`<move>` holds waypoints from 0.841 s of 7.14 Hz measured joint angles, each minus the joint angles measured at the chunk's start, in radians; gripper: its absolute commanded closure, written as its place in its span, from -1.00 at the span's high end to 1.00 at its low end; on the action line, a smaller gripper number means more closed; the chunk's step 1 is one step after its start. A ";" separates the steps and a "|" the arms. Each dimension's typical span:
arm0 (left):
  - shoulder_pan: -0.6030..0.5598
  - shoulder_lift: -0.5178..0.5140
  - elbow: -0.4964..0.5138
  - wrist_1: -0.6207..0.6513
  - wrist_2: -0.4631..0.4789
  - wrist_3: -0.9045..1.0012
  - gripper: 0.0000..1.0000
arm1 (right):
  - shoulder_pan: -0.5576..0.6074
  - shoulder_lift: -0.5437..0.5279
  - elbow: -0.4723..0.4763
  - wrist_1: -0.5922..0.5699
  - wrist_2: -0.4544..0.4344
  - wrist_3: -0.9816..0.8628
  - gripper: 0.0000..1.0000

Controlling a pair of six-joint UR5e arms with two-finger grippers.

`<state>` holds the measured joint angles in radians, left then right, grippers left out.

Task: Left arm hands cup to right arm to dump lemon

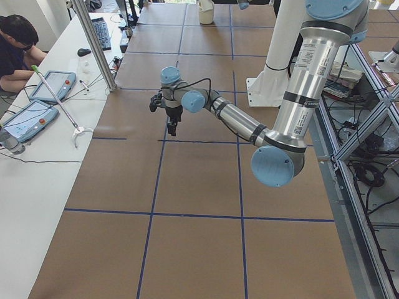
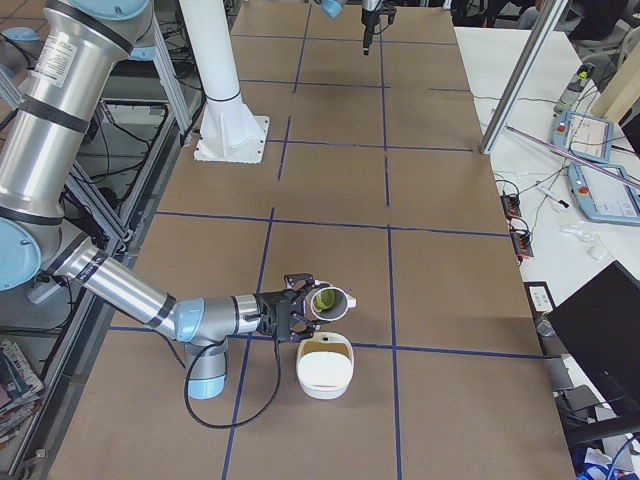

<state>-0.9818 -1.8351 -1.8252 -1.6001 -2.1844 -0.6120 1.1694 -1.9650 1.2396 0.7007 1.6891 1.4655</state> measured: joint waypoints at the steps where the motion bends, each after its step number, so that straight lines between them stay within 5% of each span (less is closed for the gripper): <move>1: 0.000 0.000 -0.003 0.000 0.000 0.000 1.00 | 0.005 0.005 -0.012 0.028 0.000 0.126 -0.97; 6: 0.000 0.000 -0.015 0.000 0.000 -0.002 1.00 | 0.116 0.026 -0.026 0.072 -0.002 0.625 -0.96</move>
<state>-0.9820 -1.8347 -1.8400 -1.5999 -2.1844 -0.6136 1.2854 -1.9388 1.2138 0.7729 1.6867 2.0909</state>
